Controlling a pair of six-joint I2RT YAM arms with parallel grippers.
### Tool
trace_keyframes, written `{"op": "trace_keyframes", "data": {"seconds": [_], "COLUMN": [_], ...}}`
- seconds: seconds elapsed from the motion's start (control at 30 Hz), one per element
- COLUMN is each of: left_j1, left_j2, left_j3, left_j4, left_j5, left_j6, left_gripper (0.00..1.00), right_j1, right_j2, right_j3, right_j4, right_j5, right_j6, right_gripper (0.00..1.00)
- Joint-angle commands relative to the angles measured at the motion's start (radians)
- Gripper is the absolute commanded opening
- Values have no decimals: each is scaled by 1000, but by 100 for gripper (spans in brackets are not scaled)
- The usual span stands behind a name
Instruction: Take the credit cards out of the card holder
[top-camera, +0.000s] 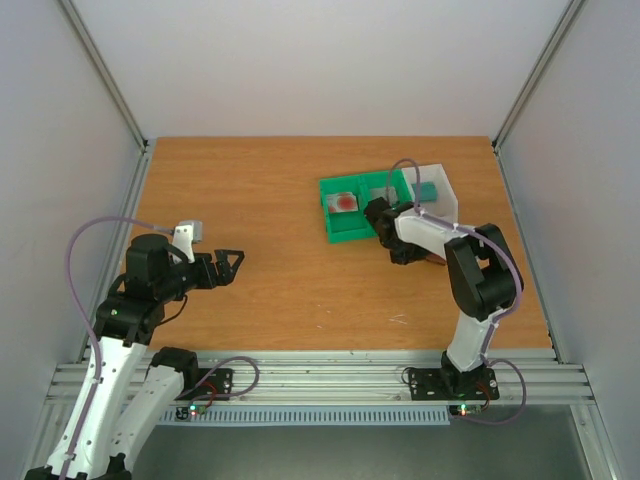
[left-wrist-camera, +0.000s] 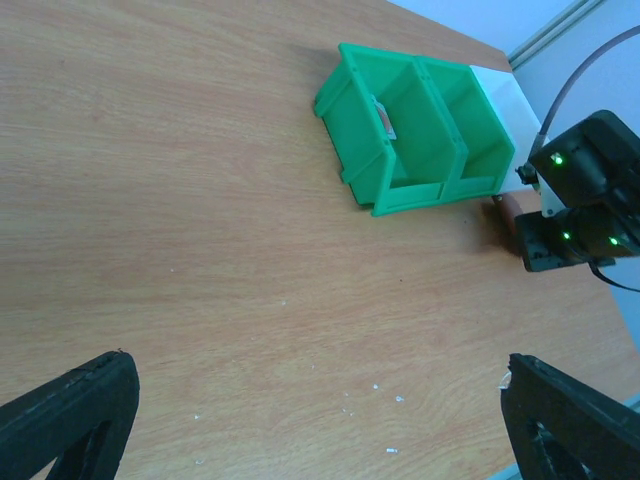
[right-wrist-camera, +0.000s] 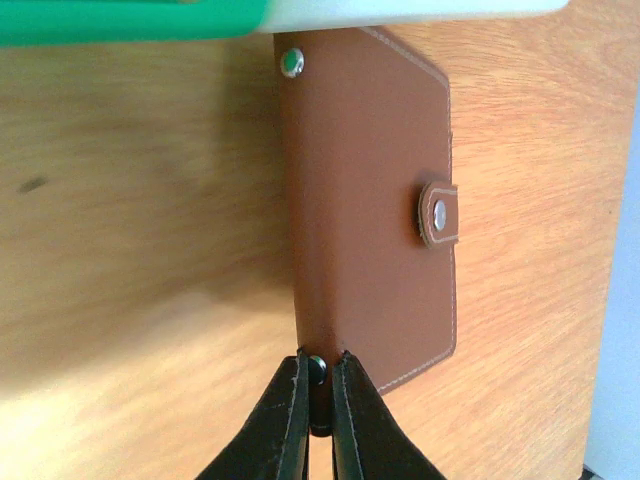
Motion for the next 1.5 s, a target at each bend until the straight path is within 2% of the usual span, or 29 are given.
{"op": "trace_keyframes", "data": {"seconds": [0.0,0.2,0.4,0.53,0.7,0.87,1.03,1.2,1.47], "left_j1": [4,4,4,4,4,-5,-24,-106,-224], "left_j2": [-14,-17,-9,-8,7,44,87,104,129], "left_j3": [2,1,1,1,-1,10,19,-22,-118], "left_j4": [30,27,23,22,23,-8,-34,-5,121], "left_j5": [-17,-25,-41,-40,-29,-29,35,47,35], "left_j6": [6,5,0,5,5,-23,-89,-163,-282], "left_gripper": [99,99,99,99,99,98,94,91,90], "right_j1": [119,267,467,613,712,733,732,688,649], "right_j2": [-95,-211,-304,-291,-253,-288,-324,-317,-231], "right_j3": [25,-34,-110,-108,-105,-115,-129,-165,-154], "right_j4": [-121,-106,-7,6,44,37,-19,43,135], "right_j5": [-24,-184,-344,-365,-406,-372,-232,-200,-239], "right_j6": [114,134,159,177,193,190,156,103,39], "right_gripper": [1,1,1,1,2,19,28,31,31]}}
